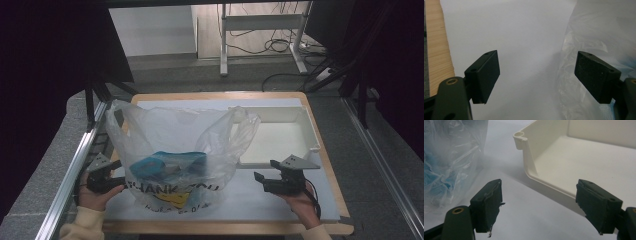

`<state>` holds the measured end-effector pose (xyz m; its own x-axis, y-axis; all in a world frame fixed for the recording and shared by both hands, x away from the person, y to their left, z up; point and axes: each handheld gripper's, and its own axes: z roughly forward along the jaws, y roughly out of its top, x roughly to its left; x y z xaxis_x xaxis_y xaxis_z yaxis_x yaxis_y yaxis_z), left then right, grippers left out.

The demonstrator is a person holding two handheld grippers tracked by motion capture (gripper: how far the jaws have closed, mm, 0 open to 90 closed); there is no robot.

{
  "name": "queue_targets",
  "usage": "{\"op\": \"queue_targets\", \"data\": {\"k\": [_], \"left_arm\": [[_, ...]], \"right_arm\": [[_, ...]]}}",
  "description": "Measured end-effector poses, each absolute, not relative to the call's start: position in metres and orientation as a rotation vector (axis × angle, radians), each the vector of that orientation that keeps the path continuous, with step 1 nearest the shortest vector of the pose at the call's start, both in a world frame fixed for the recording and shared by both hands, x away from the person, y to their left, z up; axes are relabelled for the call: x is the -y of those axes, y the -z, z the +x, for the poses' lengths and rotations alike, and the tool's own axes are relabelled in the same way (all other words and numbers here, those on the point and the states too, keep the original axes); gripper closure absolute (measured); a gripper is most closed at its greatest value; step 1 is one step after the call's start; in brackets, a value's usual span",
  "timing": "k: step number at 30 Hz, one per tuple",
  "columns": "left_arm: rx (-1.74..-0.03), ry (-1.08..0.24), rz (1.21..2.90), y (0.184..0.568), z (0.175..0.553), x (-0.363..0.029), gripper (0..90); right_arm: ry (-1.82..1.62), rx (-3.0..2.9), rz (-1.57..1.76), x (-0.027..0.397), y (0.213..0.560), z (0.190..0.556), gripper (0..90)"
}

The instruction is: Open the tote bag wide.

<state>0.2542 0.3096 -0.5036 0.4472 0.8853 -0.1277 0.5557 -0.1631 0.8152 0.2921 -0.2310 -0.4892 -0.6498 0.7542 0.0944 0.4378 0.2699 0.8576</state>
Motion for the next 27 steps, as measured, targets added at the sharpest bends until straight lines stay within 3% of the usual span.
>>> {"op": "queue_targets", "data": {"k": [18,27], "left_arm": [[-1.202,-0.462,1.841,0.497,0.253,-0.309,17.5],[-1.189,-0.457,1.831,0.485,0.248,-0.310,9.3]], "right_arm": [[-1.338,-2.190,1.091,0.236,0.485,0.291,21.2],[-1.373,-2.176,1.105,0.237,0.471,0.289,21.2]]}}
